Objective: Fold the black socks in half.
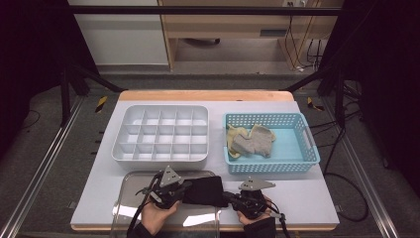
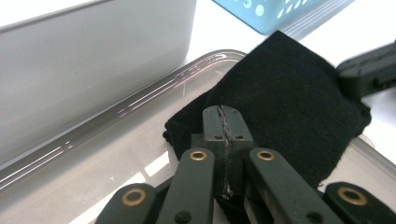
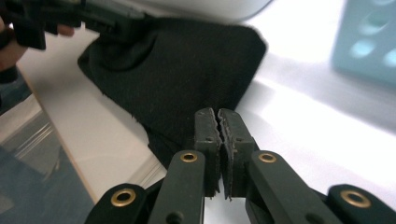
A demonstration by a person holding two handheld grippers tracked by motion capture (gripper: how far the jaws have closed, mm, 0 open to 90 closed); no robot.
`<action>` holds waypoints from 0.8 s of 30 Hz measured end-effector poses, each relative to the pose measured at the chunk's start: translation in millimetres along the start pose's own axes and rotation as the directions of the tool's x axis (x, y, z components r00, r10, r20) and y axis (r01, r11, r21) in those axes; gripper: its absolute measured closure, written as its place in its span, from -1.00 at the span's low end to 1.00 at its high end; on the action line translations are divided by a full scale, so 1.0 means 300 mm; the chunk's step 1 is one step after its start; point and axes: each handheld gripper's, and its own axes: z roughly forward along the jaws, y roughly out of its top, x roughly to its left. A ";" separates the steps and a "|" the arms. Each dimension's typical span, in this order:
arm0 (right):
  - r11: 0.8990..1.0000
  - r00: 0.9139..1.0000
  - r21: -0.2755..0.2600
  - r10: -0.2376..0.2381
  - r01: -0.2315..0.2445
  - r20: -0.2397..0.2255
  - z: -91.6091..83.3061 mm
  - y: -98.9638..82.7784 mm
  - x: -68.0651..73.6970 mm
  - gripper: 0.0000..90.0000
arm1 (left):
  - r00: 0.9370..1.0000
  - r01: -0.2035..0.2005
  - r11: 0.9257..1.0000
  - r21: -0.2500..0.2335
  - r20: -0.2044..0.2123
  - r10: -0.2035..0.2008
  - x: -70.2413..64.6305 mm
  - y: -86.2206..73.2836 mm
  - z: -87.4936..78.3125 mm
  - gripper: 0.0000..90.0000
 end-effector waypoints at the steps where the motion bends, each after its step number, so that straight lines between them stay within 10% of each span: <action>1: 1.000 1.000 -0.011 -0.007 0.007 0.010 -0.009 0.006 -0.004 0.94 | 1.000 0.007 1.000 -0.003 0.015 -0.007 -0.002 0.000 0.002 0.99; 16: 0.999 0.996 -0.049 -0.019 0.023 0.083 -0.045 0.013 -0.032 0.50 | 1.000 -0.011 1.000 -0.002 0.025 0.012 -0.037 0.006 0.018 0.96; 24: 1.000 0.998 0.011 -0.018 0.017 0.068 0.006 -0.023 -0.033 0.68 | 1.000 -0.013 1.000 0.000 0.024 0.013 -0.040 0.007 0.018 0.96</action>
